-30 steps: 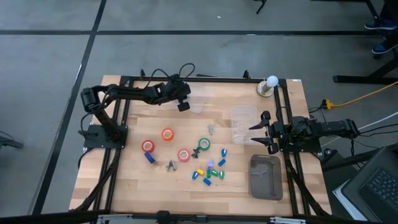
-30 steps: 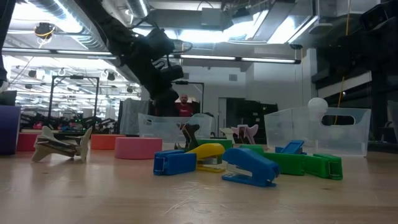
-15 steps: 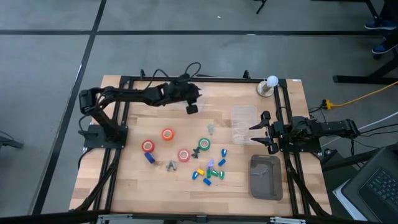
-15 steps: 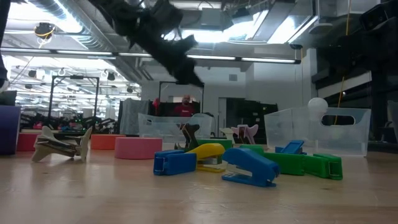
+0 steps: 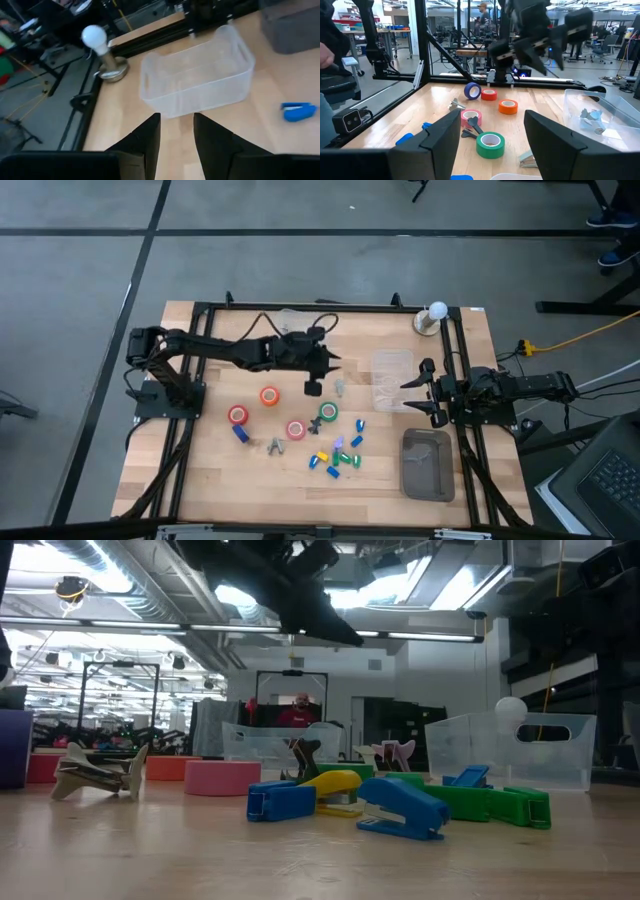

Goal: Pick and place Stapler, Stapler remover, tape
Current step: Put the grey staple remover into the top transparent bin, then put the blue staple remover into the top transparent bin

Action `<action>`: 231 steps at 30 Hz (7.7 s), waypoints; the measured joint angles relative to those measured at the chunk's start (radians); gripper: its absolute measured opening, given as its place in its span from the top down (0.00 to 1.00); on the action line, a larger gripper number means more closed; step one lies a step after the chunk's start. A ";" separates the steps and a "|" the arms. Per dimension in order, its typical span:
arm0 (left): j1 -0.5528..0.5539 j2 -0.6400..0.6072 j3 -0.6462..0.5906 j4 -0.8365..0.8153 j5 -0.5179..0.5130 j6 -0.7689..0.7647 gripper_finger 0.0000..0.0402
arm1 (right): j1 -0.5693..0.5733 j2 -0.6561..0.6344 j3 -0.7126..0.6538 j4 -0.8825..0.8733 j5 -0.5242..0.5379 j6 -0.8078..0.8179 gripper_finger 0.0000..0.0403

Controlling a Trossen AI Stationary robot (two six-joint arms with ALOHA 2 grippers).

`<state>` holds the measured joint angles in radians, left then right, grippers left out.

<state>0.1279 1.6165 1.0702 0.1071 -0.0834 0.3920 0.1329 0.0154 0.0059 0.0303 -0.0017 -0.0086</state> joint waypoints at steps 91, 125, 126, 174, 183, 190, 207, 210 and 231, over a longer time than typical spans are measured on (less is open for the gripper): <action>0.123 0.348 0.000 0.116 0.451 -1.041 0.99 | 0.000 0.000 0.000 0.000 0.000 0.000 0.44; 0.259 -0.130 0.002 0.045 0.350 -0.732 0.99 | 0.000 0.000 0.000 0.000 0.000 0.000 0.44; 0.265 -0.134 0.002 0.030 0.337 -0.722 0.99 | 0.000 0.000 0.000 0.000 0.000 0.000 0.44; 0.433 0.112 0.001 -0.287 0.051 -0.345 0.88 | 0.000 0.000 0.000 0.000 0.000 0.000 0.44; 0.435 0.065 0.001 -0.312 0.058 -0.312 0.79 | 0.000 0.000 0.000 0.000 0.000 0.000 0.44; 0.464 -0.087 0.001 -0.321 0.051 -0.201 0.79 | 0.000 0.000 0.000 0.000 0.000 0.000 0.44; 0.578 -0.268 0.001 -0.378 0.049 -0.195 0.79 | 0.000 0.000 0.000 0.000 0.000 0.000 0.44; 0.596 -0.260 0.001 -0.377 0.049 -0.195 0.79 | 0.000 0.000 0.000 0.000 0.000 0.000 0.44; 0.642 -0.260 0.001 -0.373 0.050 -0.109 0.80 | 0.000 0.000 0.000 -0.003 0.001 0.000 0.44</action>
<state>0.7696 1.3563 1.0714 -0.2657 -0.0334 0.2833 0.1333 0.0158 0.0059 0.0273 -0.0009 -0.0086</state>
